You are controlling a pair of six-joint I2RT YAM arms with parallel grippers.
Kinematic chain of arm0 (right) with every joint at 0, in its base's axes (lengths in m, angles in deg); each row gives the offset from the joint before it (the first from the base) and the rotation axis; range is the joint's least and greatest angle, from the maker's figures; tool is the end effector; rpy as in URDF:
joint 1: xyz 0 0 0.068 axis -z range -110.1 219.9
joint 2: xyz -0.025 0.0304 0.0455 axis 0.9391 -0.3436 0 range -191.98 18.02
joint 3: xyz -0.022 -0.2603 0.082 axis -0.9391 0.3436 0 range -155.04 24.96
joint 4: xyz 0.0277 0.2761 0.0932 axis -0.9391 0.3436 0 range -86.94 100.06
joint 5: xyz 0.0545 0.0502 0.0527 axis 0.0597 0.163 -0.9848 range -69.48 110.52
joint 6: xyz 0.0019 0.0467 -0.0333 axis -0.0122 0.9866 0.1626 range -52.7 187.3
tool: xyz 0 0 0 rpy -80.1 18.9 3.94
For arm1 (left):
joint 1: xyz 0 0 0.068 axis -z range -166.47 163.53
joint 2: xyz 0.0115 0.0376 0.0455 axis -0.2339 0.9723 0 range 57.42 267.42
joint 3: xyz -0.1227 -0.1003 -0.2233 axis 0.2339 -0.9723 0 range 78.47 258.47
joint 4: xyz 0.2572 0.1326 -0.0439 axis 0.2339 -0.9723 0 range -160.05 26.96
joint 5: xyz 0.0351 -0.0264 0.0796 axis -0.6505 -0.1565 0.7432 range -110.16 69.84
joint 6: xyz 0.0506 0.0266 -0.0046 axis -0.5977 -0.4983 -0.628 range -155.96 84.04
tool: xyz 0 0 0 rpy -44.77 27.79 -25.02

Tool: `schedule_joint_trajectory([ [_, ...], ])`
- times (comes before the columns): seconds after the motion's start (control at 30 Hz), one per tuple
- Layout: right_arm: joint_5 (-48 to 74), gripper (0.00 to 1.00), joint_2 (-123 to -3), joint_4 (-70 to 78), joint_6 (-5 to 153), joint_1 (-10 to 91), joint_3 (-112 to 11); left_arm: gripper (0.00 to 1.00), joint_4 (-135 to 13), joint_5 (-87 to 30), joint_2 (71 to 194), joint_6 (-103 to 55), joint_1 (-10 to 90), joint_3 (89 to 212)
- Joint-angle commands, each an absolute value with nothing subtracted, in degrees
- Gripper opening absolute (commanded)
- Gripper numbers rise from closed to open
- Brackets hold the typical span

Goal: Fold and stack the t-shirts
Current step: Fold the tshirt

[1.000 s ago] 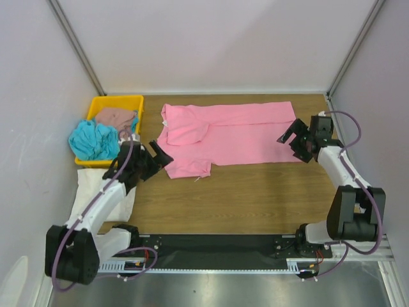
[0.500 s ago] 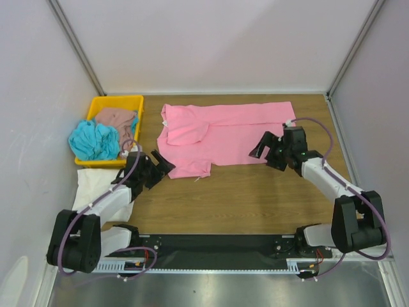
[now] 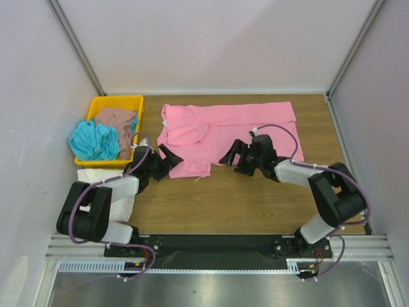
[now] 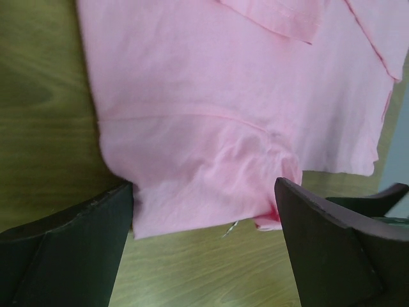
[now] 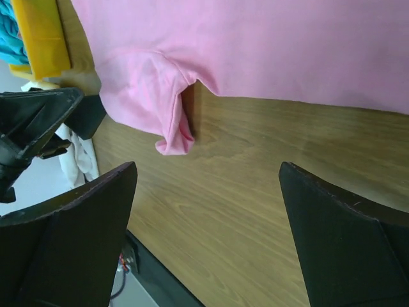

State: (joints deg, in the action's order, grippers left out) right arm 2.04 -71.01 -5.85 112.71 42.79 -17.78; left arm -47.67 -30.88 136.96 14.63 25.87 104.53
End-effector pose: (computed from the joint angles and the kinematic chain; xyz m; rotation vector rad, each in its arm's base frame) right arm 0.2971 0.1667 0.1506 0.1900 2.3875 1.0111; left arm 0.2673 -0.0662 0.1160 -0.6668 2.2499 -0.7831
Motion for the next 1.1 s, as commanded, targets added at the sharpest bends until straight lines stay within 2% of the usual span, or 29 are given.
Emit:
schedule_joint_trajectory([
  [0.0,3.46,0.99,-75.48,-15.39,118.28,40.55,-18.98,0.96,-46.35,-33.43,140.47,14.40,26.62,105.37],
  [0.17,7.41,0.99,-80.84,-15.22,116.52,35.37,-24.16,0.95,-45.12,-34.31,141.97,15.37,26.71,104.67],
  [0.4,6.98,0.98,-88.40,-19.96,117.92,32.20,-28.03,0.95,-42.05,-35.71,138.98,14.84,26.71,101.77],
  [0.77,5.93,0.95,-90.08,-24.10,122.23,27.81,-27.69,0.94,-38.09,-38.44,135.12,17.56,26.98,96.58],
  [0.97,5.14,0.88,-89.74,-26.29,124.51,26.05,-26.37,0.94,-40.54,-38.09,129.58,17.92,27.33,94.73],
  [1.07,5.23,0.82,-88.16,-26.12,125.92,25.70,-25.50,0.94,-42.21,-37.39,125.98,17.65,27.24,94.20],
])
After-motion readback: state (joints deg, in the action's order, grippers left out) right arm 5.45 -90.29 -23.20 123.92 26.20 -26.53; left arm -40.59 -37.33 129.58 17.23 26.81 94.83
